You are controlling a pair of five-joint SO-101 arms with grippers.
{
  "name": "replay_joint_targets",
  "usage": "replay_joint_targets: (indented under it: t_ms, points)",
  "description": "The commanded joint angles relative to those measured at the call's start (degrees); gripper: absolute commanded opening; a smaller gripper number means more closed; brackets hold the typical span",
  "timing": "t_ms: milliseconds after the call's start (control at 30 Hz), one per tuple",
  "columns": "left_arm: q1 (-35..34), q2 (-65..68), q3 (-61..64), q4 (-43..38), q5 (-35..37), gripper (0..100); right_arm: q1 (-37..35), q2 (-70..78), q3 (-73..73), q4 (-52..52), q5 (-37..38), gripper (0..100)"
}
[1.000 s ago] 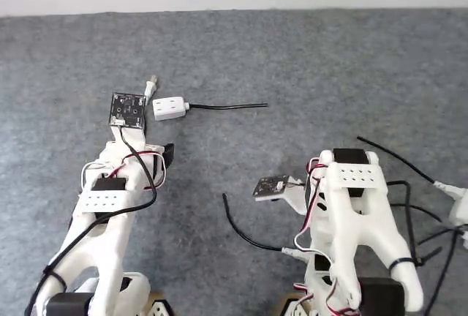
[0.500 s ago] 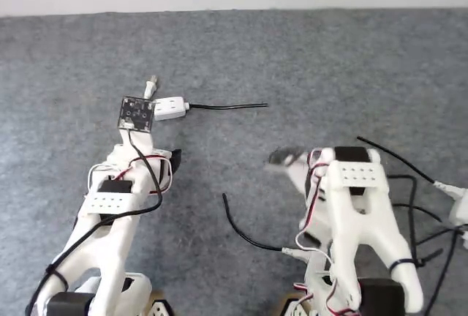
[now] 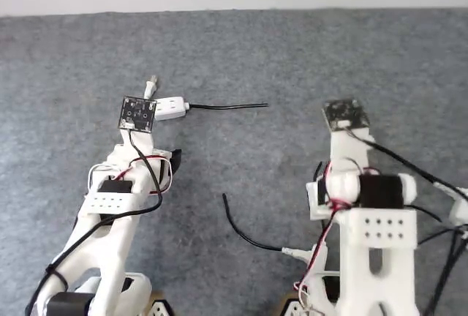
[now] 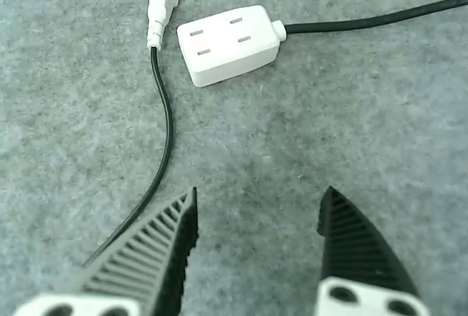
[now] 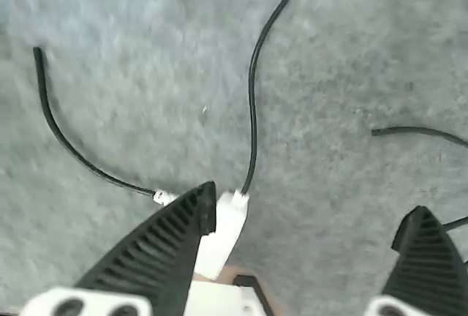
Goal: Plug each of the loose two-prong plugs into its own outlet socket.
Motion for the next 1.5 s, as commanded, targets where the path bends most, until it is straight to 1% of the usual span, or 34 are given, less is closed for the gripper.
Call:
replay_joint_targets:
  t_ms: [0, 67, 133, 300, 367, 533, 633, 700, 733, 833, 933, 1000, 1067, 1167, 1233, 1300, 1400, 1467]
  points:
    - [0.09, -1.58, -0.84, 0.44, -0.44, 25, -0.22, -2.07, 5.01, 0.31, 2.81, 38.3]
    - [0.09, -1.58, -0.84, 0.44, -0.44, 25, 0.13, -2.07, 6.95, 0.04, 7.47, 38.2]
    - [0.09, -1.58, -0.84, 0.35, -0.44, 25, 1.36, -1.98, 7.12, 0.13, 12.04, 35.3]
    - [-0.62, -1.58, -0.92, 0.35, -0.44, 25, 1.71, -2.15, 9.14, -1.27, 20.48, 15.4]
    - [-0.88, -1.58, -0.92, 0.26, -0.44, 25, 1.63, -2.15, 12.22, -4.18, 21.89, 11.0]
    - [-0.88, -1.58, -0.92, 0.35, -0.44, 26, 2.07, -2.68, 22.07, -15.16, 22.42, 14.1]
    - [-0.35, -1.58, -0.92, 1.23, -0.35, 25, 2.51, -2.95, 21.27, -16.75, 22.51, 13.2]
    - [0.26, -1.58, -2.15, 4.04, 0.09, 25, 3.74, -4.44, 18.55, -16.66, 22.51, 12.7]
    - [1.05, -1.58, -3.12, 6.77, 0.26, 25, 4.79, -5.49, 17.14, -16.66, 22.42, 11.7]
    - [4.57, -1.49, -6.46, 19.78, 3.43, 24, 6.64, -8.92, 14.07, -13.49, 22.42, 6.8]
    - [7.21, -1.49, -9.89, 30.59, 5.45, 16, 6.64, -12.18, 13.01, -7.6, 22.51, 5.0]
    - [7.65, -1.49, -11.03, 32.18, 5.89, 8, 7.08, -14.29, 13.1, -5.85, 22.33, 4.7]
    - [7.12, -1.49, -11.74, 30.77, 5.8, 6, 8.75, -16.48, 13.27, -5.85, 22.24, 5.1]
    - [3.87, -0.97, -13.67, 26.9, 5.8, 9, 15.16, -20.35, 13.54, -9.19, 22.51, 5.2]
    - [1.76, -0.88, -16.22, 26.46, 6.07, 12, 20.26, -22.81, 15.47, -11.56, 22.33, 5.2]
    - [0.35, -0.88, -18.51, 26.55, 6.07, 17, 23.6, -24.92, 18.46, -14.29, 21.98, 5.2]
    - [0.09, -0.88, -20.44, 26.55, 6.15, 25, 23.96, -27.91, 24.79, -17.45, 21.98, 5.0]
    - [0.26, -0.88, -21.41, 26.37, 6.15, 28, 23.6, -28.88, 28.57, -20.09, 21.63, 4.9]
